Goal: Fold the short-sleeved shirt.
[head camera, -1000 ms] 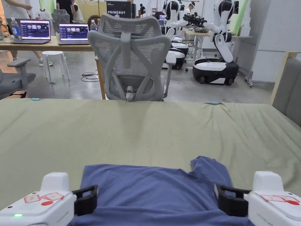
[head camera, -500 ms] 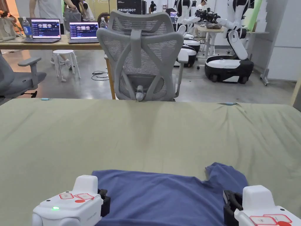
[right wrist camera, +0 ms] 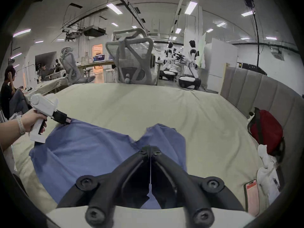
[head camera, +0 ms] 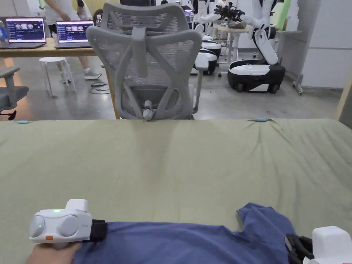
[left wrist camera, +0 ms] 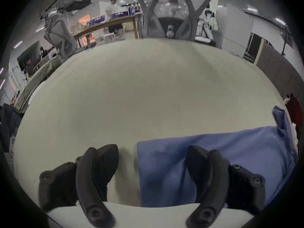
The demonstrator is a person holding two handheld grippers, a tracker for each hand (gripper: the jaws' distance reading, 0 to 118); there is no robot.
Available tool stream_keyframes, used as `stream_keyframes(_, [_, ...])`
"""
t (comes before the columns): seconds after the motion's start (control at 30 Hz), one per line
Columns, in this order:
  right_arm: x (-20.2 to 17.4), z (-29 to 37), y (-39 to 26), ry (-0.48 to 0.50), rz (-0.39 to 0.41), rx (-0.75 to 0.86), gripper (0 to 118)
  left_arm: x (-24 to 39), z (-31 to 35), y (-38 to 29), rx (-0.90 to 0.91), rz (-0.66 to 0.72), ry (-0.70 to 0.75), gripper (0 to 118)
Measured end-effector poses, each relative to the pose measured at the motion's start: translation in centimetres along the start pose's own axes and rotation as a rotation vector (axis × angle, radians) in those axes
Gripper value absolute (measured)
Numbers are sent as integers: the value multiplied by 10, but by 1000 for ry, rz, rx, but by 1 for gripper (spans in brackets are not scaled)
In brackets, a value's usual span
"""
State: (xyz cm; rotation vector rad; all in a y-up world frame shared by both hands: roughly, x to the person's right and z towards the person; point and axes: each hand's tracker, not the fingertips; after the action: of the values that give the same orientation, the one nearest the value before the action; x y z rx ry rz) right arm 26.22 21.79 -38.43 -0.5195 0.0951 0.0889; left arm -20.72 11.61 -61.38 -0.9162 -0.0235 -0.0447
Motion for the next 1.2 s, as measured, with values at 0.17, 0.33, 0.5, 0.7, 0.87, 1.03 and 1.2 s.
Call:
stream_keyframes(0.17, [46, -52, 16, -98, -109, -84, 16, 23, 33, -2, 13, -85, -34, 46])
stream_keyframes(0.33, [73, -132, 14, -32, -164, -268, 116, 44, 77, -5, 106, -138, -49, 2])
stream_keyframes(0.5, [68, -173, -9, -33, -123, -501, 77, 50, 105, -7, 128, -138, -91, 2])
stream_keyframes(0.7, [75, -125, -1, -25, -178, -384, 2, 43, 128, -16, 147, -112, -94, 2])
stream_keyframes(0.87, [66, -43, 19, 4, -152, -252, 2, 32, 182, -36, 224, -49, -125, 2])
stream_keyframes(1.03, [55, 51, 20, 20, -127, -134, 2, 14, 255, -76, 297, -9, -170, 2])
stream_keyframes(1.2, [44, 105, -32, 11, -129, -135, 2, -3, 285, -141, 239, -3, -216, 2])
